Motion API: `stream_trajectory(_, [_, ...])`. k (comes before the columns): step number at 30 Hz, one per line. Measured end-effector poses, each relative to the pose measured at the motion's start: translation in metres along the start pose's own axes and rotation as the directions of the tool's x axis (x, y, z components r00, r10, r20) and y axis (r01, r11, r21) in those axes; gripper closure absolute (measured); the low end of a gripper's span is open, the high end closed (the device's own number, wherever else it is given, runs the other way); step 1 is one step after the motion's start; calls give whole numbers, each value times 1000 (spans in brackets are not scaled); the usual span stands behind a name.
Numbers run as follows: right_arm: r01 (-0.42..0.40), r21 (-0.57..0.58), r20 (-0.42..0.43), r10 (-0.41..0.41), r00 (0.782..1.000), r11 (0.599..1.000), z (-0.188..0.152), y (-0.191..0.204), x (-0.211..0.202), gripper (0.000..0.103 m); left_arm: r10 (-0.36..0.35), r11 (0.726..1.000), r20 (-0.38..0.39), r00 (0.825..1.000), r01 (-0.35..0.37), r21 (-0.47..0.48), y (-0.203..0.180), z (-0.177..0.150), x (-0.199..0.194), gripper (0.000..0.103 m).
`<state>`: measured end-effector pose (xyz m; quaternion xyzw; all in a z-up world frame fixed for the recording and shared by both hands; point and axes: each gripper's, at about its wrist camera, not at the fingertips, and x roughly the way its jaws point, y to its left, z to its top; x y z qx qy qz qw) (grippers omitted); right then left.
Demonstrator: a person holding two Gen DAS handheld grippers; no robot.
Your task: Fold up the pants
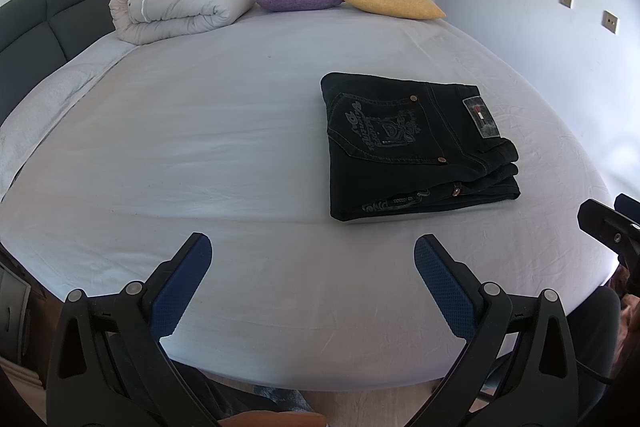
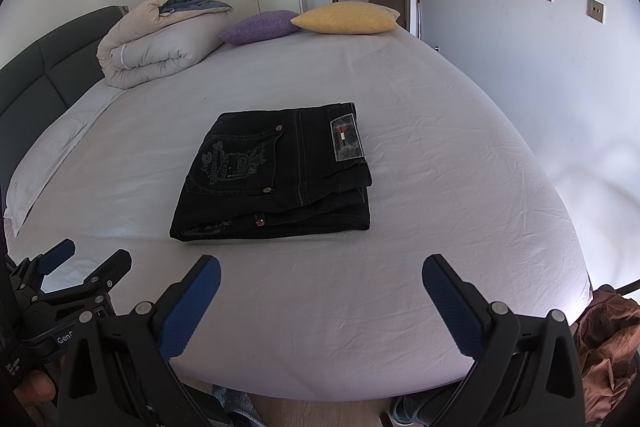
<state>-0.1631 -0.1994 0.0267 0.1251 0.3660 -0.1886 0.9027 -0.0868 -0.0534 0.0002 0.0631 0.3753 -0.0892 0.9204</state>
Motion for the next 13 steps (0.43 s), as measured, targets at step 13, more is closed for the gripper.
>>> stream_trajectory(13, [-6,-3,-7,6,1000,1000,-6,0,1,0,-16,1000,-15,1000,16,-8,9,1,2,0])
